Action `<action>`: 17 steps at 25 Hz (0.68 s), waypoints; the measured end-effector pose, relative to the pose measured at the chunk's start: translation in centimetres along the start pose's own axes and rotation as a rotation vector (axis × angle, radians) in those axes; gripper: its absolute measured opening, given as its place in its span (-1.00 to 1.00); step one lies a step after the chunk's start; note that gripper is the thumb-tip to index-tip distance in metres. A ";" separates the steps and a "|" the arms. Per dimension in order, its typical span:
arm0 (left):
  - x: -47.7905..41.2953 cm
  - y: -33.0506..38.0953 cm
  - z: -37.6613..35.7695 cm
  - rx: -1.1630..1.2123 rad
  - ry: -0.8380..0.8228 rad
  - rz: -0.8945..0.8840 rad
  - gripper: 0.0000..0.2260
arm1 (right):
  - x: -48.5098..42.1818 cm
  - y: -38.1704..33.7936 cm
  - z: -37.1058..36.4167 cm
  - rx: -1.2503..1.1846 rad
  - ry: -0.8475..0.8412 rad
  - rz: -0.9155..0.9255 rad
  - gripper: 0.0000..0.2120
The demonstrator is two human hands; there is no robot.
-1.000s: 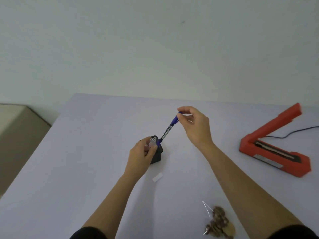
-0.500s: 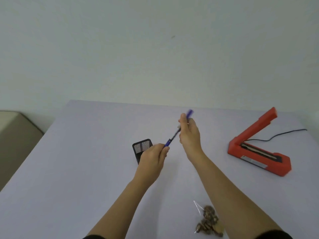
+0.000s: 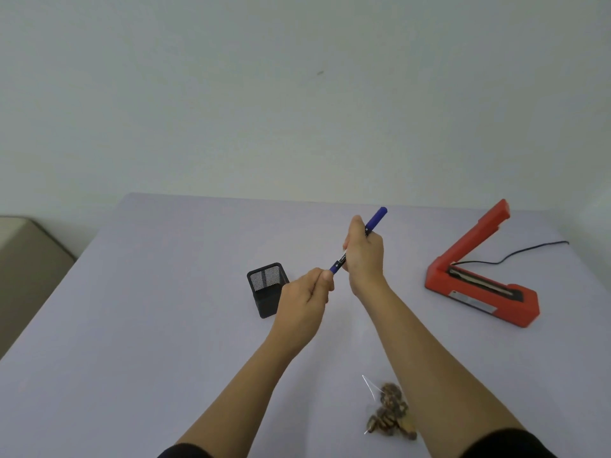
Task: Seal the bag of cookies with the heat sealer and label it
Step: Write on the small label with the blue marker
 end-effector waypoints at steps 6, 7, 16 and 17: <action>1.7 -2.9 0.6 0.757 -0.235 0.345 -0.73 | -0.9 1.5 0.7 -0.260 0.111 -0.138 -0.64; 2.9 -4.6 1.0 0.815 -0.218 0.426 -0.74 | -2.0 1.1 1.7 -0.355 0.166 -0.154 -0.65; 6.1 -17.5 5.7 -0.011 0.220 0.635 -0.94 | -0.4 7.8 0.8 -0.040 -0.198 0.023 -0.65; 6.0 -18.3 6.3 -0.080 0.249 0.636 -0.95 | -0.1 9.5 0.8 -0.035 -0.203 0.000 -0.66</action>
Point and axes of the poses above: each hand's wrist, its own x-axis away from the middle knuckle, its own z-axis out of the back of the hand, y = z × x, the point moved 3 cm from there along -x, towards the middle knuckle, and after that the axes turned 2 degrees about z, right-handed, at the moved point
